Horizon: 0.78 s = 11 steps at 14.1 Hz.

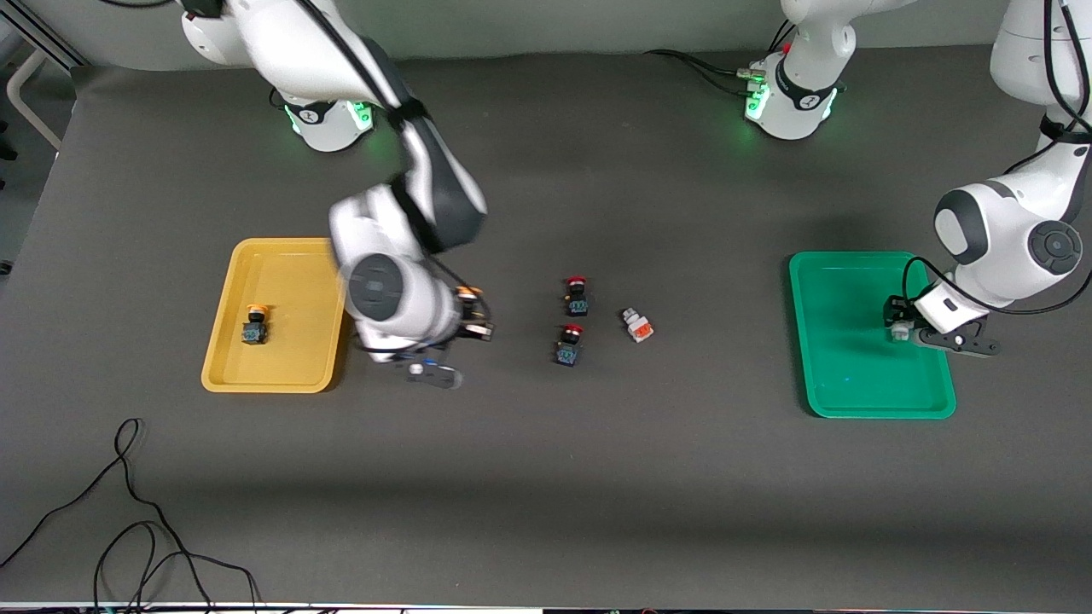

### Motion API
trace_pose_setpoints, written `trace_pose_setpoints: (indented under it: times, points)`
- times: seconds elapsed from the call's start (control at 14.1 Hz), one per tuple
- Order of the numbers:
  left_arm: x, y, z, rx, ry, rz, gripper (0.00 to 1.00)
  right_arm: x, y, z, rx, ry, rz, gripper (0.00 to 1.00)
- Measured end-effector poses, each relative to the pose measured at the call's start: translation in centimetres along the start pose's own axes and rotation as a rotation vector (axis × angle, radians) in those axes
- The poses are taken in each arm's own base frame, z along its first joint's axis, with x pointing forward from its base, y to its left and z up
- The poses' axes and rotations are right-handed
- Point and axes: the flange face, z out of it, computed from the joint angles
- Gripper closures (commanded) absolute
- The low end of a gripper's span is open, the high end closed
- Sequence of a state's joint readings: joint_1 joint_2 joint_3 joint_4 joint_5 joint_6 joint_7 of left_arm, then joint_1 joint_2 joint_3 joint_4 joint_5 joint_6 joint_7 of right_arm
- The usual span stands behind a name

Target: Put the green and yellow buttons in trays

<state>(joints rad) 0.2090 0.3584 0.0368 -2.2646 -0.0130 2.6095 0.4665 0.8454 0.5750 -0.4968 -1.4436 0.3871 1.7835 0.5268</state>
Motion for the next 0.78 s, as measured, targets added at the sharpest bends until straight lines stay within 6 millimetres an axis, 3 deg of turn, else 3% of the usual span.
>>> trace_pose_setpoints:
  times: [0.14,0.21,0.35,0.43,0.57,0.78]
  points:
    - [0.3,0.1,-0.2,0.000,0.005,0.003,0.00,2.7,6.9,-3.8,-0.006,0.002,-0.088,0.75]
    - [0.6,0.1,-0.5,0.002,0.013,0.003,0.00,4.1,10.9,-4.4,-0.010,0.000,-0.121,0.75]
    - [1.6,1.0,-1.1,-0.003,0.023,-0.017,0.00,6.3,18.4,-3.3,-0.022,-0.020,-0.169,0.76]
    - [2.4,2.5,-1.4,-0.015,0.017,-0.050,0.00,7.0,21.7,-2.0,-0.029,-0.022,-0.190,0.76]
    - [4.5,7.2,-2.1,-0.032,0.012,-0.114,0.00,7.6,26.7,1.2,-0.040,-0.026,-0.212,0.76]
    - [7.7,17.3,-3.1,-0.037,0.027,-0.211,0.00,7.0,30.3,6.3,-0.059,0.001,-0.205,0.76]
